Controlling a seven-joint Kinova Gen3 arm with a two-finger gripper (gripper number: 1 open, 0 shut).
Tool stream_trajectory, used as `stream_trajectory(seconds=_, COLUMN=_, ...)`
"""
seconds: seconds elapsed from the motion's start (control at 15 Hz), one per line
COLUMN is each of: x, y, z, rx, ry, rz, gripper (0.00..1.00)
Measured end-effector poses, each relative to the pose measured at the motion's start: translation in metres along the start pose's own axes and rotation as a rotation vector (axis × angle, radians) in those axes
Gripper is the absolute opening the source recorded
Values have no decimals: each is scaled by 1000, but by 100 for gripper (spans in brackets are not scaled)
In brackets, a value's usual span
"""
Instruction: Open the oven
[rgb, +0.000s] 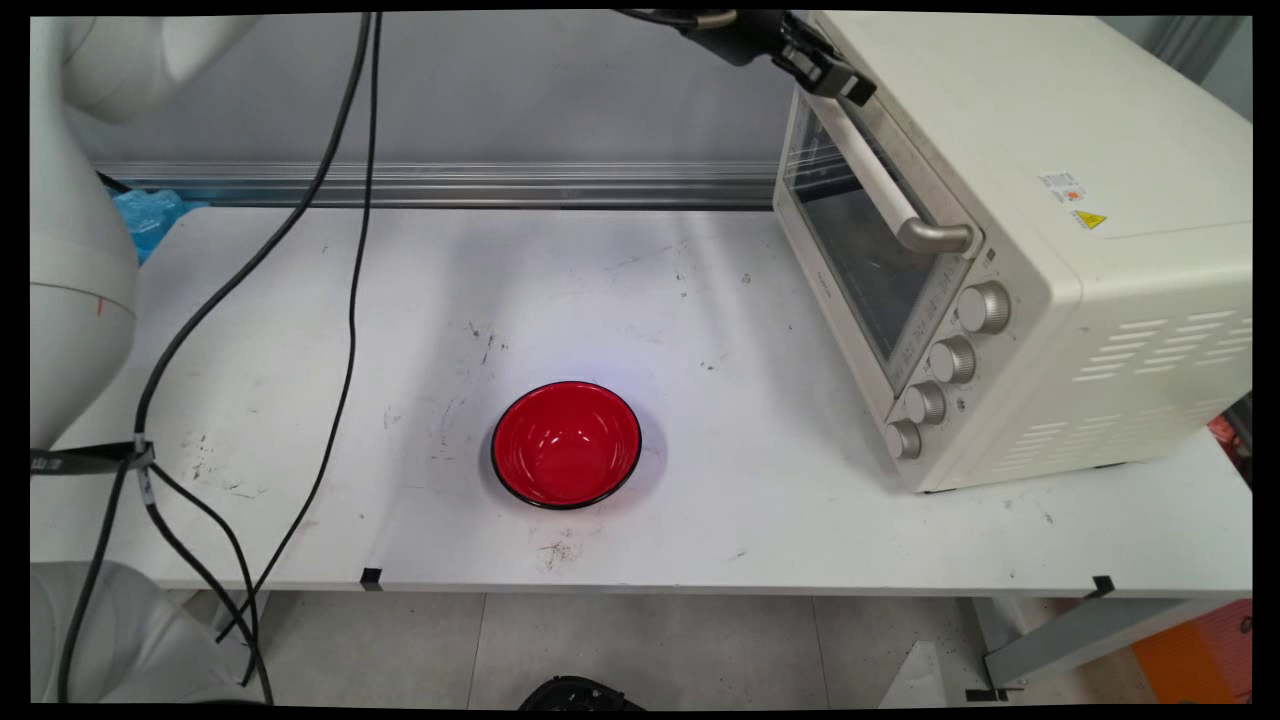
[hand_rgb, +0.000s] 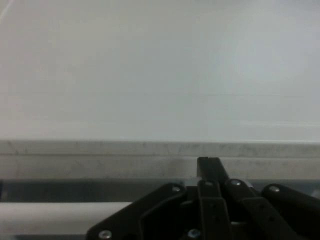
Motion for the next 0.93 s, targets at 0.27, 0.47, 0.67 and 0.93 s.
stream_trajectory(seconds=0.27, x=-4, y=-5, z=13, rx=4, ry=-9, rz=-14, gripper=0)
stream_trajectory(seconds=0.47, x=-7, y=-9, z=20, rx=6, ry=-15, rz=-22, gripper=0)
stream_trajectory(seconds=0.67, x=-10, y=-11, z=26, rx=6, ry=-21, rz=-28, gripper=0)
stream_trajectory(seconds=0.93, x=-15, y=-13, z=28, rx=6, ry=-30, rz=-36, gripper=0)
